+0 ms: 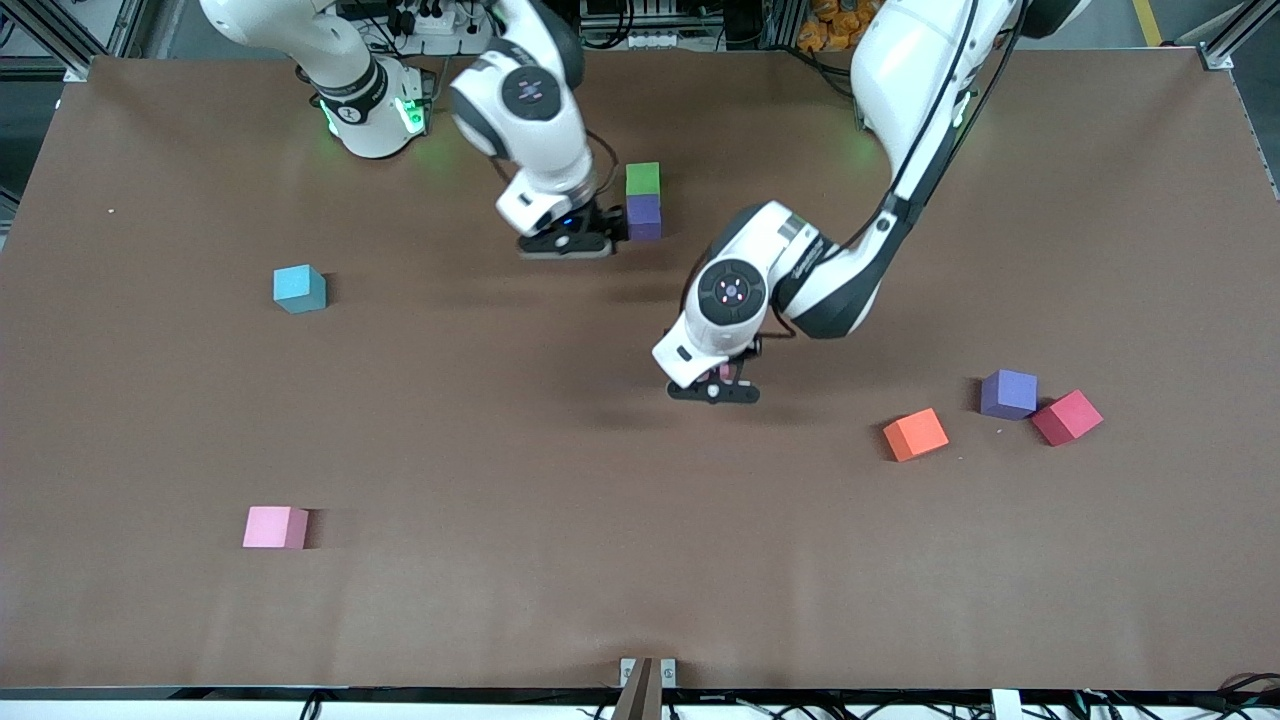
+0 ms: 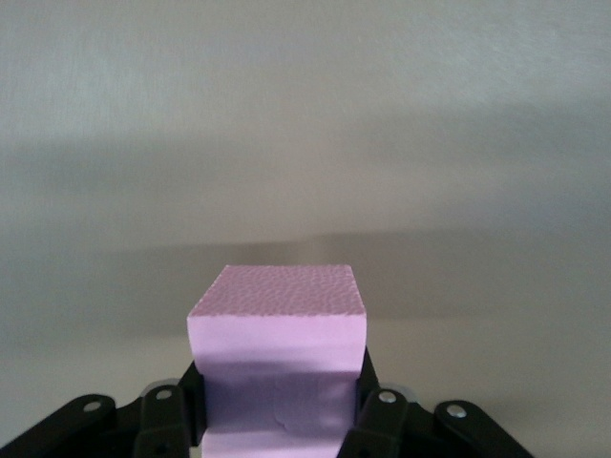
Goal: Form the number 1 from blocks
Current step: 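Place the pink cube beside purple with the left gripper while the right gripper withdraws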
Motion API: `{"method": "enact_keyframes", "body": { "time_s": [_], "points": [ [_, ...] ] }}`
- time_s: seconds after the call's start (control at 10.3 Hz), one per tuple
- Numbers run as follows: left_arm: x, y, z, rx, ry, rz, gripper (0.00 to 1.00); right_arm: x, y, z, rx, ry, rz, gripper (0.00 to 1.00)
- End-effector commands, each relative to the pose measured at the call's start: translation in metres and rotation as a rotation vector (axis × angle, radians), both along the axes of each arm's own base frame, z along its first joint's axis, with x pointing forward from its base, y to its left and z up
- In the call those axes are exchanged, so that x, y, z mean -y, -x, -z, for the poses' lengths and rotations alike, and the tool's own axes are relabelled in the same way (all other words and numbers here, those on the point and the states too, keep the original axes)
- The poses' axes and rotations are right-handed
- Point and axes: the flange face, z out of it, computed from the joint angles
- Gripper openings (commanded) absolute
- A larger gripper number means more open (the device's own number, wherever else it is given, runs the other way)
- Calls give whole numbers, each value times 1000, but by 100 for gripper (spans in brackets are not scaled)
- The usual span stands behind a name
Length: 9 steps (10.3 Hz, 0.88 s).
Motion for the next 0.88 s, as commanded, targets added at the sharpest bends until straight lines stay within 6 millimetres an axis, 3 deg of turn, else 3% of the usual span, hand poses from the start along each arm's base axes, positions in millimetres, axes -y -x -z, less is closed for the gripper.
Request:
{"method": "enact_keyframes", "body": {
  "time_s": [0.0,0.19,0.39,0.78],
  "points": [
    [20,26,-21,-62,21,-131,0,69,-44,-36,22,12,32,96],
    [50,67,-4,-104,22,-89,0,124,-87,-45,42,4,100,96],
    [62,82,8,-110,21,-70,0,179,-135,-57,71,-12,217,95],
    [81,122,32,-131,-2,-10,0,291,-232,-51,138,46,307,97]
  ]
}}
